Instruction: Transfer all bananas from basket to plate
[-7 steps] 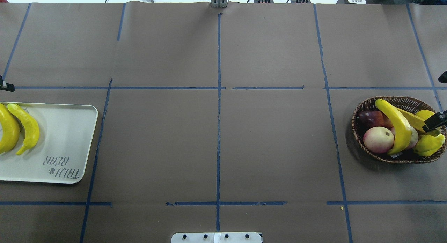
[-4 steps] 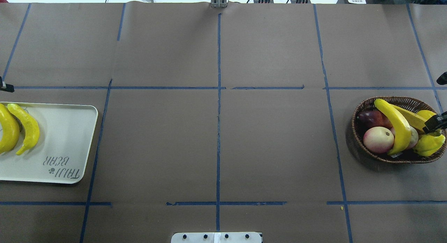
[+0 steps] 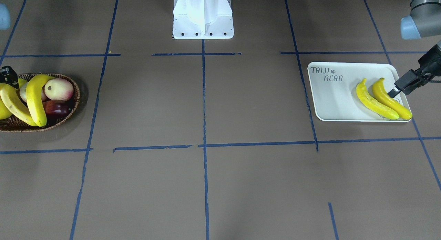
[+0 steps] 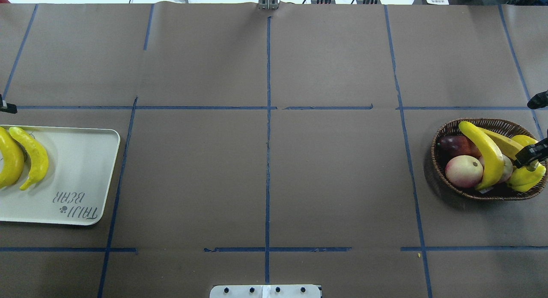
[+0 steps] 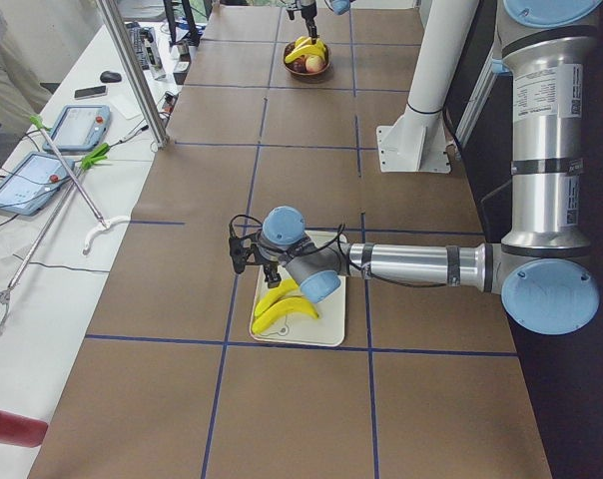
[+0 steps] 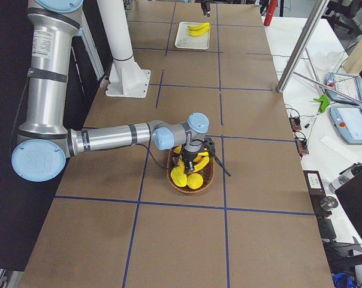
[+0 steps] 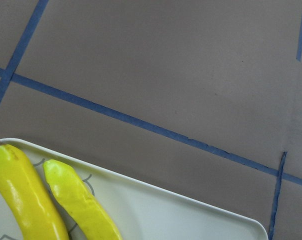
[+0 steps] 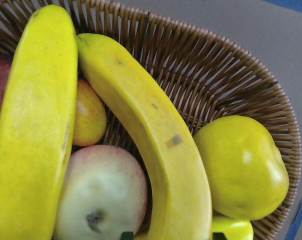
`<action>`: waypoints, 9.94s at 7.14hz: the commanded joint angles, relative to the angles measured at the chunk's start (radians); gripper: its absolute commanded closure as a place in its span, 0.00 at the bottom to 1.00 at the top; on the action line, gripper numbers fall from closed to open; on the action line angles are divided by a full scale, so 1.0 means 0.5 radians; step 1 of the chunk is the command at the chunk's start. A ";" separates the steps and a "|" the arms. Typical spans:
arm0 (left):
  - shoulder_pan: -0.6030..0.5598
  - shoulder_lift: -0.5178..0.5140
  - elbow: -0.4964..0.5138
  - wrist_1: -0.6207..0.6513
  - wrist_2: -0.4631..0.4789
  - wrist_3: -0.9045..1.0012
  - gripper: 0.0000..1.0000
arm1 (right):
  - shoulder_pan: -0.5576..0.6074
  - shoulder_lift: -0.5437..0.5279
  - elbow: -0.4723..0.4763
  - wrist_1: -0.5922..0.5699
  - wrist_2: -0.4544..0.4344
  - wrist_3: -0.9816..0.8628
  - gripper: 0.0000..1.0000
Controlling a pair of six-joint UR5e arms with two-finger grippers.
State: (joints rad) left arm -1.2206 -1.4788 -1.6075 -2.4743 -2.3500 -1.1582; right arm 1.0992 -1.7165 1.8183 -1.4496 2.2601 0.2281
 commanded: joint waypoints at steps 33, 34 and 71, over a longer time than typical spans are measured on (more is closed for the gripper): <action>0.916 -2.008 0.115 1.773 0.371 -1.500 0.00 | -1.326 1.862 0.171 -1.009 -1.313 2.305 1.00; 0.919 -2.049 0.177 1.770 0.371 -1.534 0.00 | -1.361 1.923 0.171 -1.067 -1.363 2.305 1.00; 0.324 -0.187 -0.497 1.365 0.181 0.421 0.00 | -0.628 0.852 0.621 -0.754 -0.722 0.753 0.00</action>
State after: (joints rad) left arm -1.0422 -1.5593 -1.8479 -1.7996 -2.2256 -0.9511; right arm 0.7635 -1.1653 2.0987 -1.9370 1.8947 0.6396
